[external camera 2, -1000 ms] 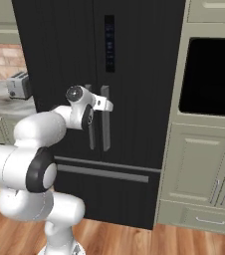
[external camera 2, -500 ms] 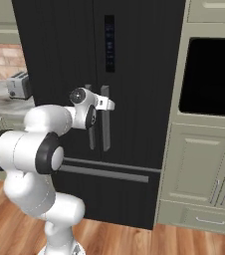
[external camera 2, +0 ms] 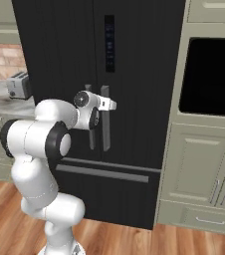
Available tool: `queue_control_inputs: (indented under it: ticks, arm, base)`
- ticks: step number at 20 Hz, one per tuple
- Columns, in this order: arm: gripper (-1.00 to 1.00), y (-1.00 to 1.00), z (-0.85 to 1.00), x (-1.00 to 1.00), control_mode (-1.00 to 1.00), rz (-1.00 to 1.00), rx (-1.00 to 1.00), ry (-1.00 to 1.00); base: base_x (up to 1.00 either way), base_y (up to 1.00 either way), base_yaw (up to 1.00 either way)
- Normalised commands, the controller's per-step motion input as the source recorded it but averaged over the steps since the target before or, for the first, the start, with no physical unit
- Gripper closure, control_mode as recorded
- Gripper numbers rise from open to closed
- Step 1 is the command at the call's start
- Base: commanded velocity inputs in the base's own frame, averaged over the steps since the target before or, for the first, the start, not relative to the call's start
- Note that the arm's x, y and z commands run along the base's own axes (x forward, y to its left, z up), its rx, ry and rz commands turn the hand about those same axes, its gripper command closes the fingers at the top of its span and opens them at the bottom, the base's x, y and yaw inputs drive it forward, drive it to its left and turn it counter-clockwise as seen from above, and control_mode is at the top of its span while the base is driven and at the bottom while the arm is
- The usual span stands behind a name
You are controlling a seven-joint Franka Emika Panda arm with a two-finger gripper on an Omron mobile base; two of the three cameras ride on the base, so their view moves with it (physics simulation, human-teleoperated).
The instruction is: Move the hot dog bun to the plate on the dining table and place the condiment next to that plate. Then navigate to the fridge and take the sausage and place it on the plate as well.
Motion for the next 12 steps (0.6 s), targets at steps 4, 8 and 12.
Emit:
queue_control_inputs:
  ticks: [4, 8, 12]
  arm:
    - [-1.0, 0.0, -0.11, 0.37, -1.0, 0.0, 0.0, 0.0]
    - [-1.0, 0.0, -0.1, 0.43, -1.0, 0.0, 0.0, 0.0]
    - [-1.0, 0.0, -0.1, 0.48, -1.0, 0.0, 0.0, 0.0]
  base:
    - [0.0, 0.0, 0.0]
    - [0.0, 0.0, 0.0]
    - [0.0, 0.0, 0.0]
